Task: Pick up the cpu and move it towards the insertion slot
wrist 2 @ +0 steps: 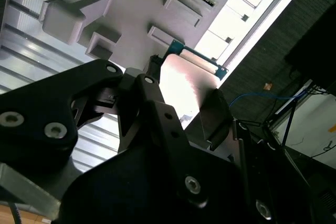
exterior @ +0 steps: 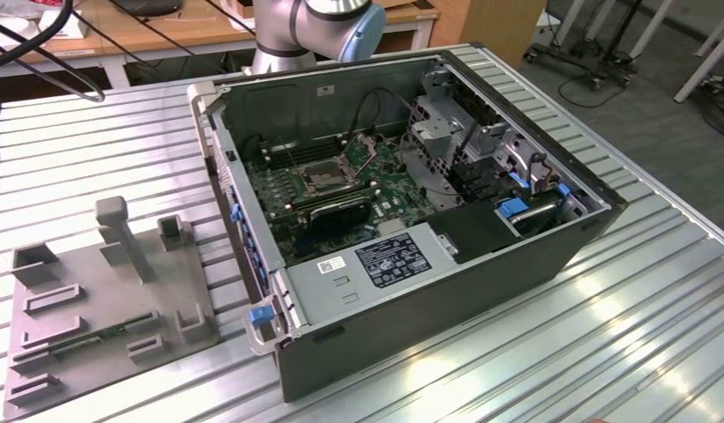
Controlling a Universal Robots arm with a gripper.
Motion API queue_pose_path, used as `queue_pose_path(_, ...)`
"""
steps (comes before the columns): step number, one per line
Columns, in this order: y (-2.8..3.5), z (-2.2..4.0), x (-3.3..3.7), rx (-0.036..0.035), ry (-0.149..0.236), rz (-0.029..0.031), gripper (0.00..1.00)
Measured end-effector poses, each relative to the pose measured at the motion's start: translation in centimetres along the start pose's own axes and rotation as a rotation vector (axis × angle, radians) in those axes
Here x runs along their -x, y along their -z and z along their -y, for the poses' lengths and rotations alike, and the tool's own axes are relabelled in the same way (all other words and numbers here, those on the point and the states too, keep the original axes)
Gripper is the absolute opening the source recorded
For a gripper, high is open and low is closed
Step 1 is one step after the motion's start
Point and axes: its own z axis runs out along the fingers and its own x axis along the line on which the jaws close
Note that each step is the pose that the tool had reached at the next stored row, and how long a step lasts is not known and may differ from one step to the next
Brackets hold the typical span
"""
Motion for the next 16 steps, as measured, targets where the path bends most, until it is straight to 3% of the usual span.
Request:
queue_pose_path(10, -0.01, 0.02, 1.0, 0.0002, 0.0, 0.0002, 0.54)
queue_pose_path(16, -0.01, 0.02, 1.08, 0.0003, 0.0, 0.0001, 0.54)
